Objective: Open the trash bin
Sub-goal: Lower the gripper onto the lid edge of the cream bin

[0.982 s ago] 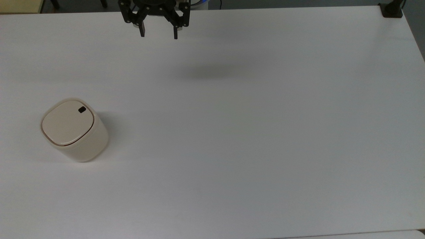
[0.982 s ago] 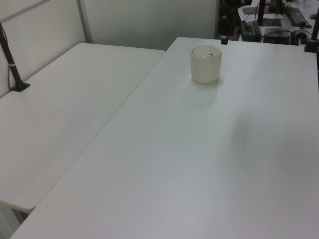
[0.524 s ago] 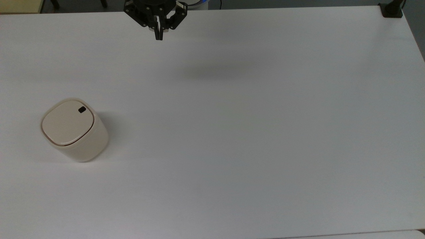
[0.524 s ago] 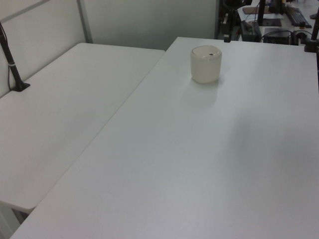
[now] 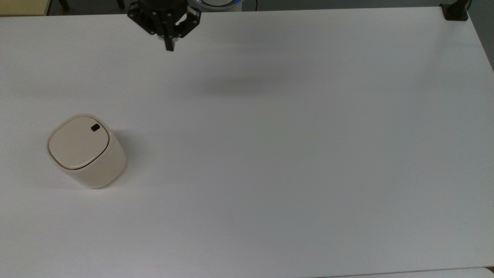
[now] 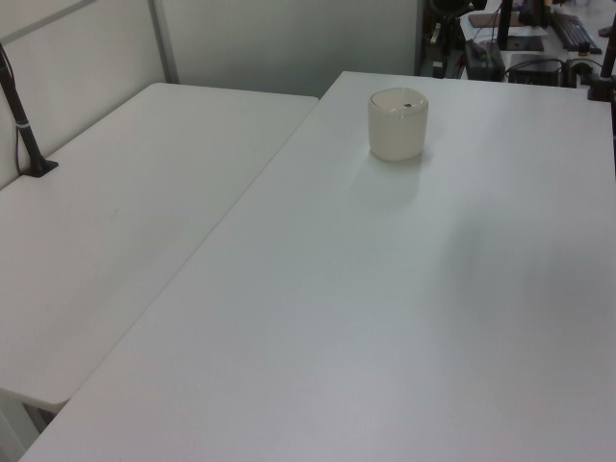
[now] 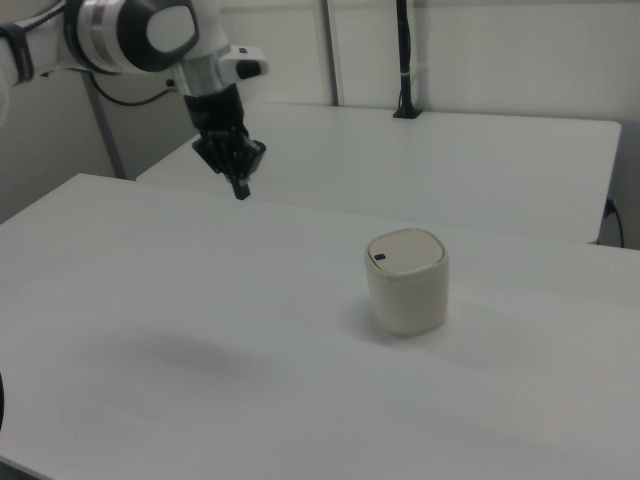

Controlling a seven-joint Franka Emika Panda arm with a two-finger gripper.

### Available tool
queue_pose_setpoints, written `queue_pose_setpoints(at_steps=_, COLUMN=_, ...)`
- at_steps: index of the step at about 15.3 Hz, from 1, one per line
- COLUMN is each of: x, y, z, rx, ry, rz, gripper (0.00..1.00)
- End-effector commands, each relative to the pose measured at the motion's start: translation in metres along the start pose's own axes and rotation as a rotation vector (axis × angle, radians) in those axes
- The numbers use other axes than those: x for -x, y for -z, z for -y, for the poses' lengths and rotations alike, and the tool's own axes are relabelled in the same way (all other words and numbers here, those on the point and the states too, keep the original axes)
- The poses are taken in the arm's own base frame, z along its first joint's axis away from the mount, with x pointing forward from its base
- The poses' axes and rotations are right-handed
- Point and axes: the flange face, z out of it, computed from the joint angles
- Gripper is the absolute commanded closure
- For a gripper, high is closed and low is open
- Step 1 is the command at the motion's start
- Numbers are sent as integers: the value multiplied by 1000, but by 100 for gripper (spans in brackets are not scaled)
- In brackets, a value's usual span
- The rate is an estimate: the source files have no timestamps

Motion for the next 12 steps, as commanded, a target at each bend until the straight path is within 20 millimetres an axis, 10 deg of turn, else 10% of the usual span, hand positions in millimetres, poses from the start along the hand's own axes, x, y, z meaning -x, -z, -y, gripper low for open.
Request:
queue_pose_setpoints(at_steps=1, x=-22, y=-28, z=-39, rx=22, ry=-103, rz=-66, gripper=100)
queue_pose_setpoints(at_steps=12, x=-77, y=-99, z=-123, rx=67, ry=-272, rz=-305, gripper=100)
